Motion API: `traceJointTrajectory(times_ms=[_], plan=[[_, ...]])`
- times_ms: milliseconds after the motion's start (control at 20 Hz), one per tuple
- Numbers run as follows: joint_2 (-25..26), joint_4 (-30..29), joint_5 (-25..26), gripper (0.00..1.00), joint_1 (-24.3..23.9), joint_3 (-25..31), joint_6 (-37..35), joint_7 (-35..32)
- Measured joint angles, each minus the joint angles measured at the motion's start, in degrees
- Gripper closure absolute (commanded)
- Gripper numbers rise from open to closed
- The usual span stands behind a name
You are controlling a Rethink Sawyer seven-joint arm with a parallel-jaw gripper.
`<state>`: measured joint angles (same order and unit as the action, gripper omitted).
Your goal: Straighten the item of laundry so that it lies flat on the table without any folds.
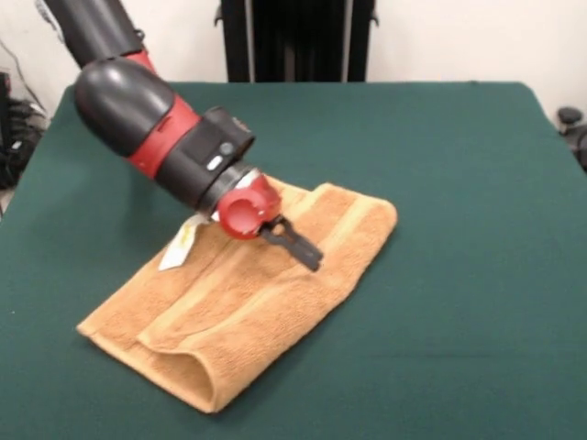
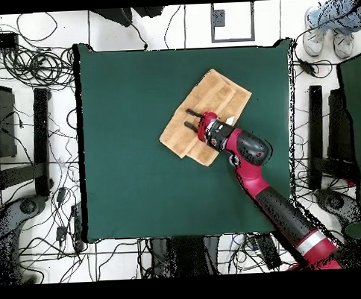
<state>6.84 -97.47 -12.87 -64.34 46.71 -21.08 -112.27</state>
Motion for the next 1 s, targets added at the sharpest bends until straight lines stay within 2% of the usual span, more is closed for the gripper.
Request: traceJointTrajectory(times_ms=[650,750,800,900,1000], plan=[[1.48,-3.86,2.81,0.0,1.47,-1.12,0.2,0.0],[0.21,-3.82,3.65,0.0,3.01,-1.87,0.47,-0.01],[-2.72,-3.44,5.03,0.0,5.52,-2.85,0.35,-0.04],[-3.83,-3.25,5.53,0.0,6.48,-3.3,0.27,-0.04],[-10.17,-2.08,8.43,0.0,12.36,-6.16,-0.74,-0.05]])
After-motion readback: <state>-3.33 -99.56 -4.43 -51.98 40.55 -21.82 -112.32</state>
